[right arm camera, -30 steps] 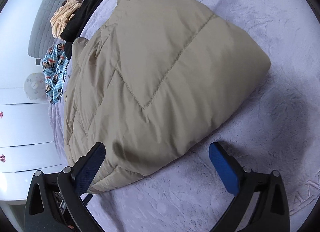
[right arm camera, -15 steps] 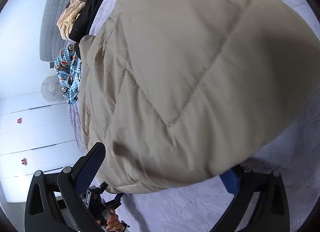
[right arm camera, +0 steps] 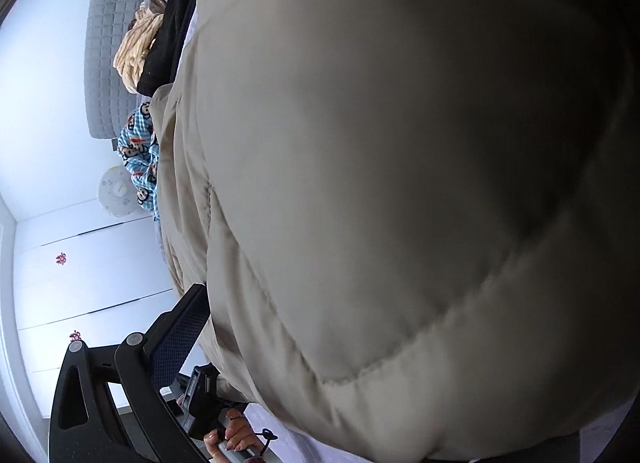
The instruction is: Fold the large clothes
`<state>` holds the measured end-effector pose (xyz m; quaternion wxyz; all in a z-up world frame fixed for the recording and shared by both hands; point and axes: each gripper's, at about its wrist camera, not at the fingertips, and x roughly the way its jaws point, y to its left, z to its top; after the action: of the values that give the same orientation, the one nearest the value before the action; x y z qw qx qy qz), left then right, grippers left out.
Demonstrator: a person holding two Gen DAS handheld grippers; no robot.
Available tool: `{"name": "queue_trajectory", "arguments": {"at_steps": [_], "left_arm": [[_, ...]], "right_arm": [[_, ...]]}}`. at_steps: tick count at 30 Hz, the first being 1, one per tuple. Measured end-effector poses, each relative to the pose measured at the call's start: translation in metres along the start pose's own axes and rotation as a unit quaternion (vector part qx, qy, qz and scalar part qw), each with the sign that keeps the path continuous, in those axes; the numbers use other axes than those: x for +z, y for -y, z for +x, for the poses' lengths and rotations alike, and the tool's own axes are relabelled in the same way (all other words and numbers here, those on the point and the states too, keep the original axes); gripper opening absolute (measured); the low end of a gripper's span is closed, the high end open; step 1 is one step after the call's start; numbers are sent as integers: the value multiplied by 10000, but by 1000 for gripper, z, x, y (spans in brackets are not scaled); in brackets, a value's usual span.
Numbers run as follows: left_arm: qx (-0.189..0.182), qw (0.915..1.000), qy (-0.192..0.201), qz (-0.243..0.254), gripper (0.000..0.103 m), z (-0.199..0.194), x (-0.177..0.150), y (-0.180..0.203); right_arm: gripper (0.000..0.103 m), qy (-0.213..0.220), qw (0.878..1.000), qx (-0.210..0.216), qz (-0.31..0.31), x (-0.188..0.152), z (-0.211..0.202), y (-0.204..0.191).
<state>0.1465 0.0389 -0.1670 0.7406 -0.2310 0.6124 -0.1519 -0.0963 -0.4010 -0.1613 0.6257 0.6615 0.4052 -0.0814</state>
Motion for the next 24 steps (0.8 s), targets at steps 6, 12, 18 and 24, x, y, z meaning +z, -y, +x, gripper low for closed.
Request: {"name": "queue_trajectory", "arguments": {"at_steps": [6, 12, 18, 24], "left_arm": [[697, 9827, 424, 1665, 20, -32, -13, 47], [769, 9701, 474, 2255, 18, -61, -23, 57], [762, 9623, 282, 2595, 18, -88, -35, 47], [787, 9580, 86, 2756, 18, -114, -67, 26]], "right_arm": [[43, 69, 9992, 4, 395, -6, -9, 0], [25, 217, 9997, -92, -86, -29, -31, -25], [24, 329, 9989, -207, -261, -69, -50, -34], [24, 340, 9986, -389, -134, -114, -69, -26]]}}
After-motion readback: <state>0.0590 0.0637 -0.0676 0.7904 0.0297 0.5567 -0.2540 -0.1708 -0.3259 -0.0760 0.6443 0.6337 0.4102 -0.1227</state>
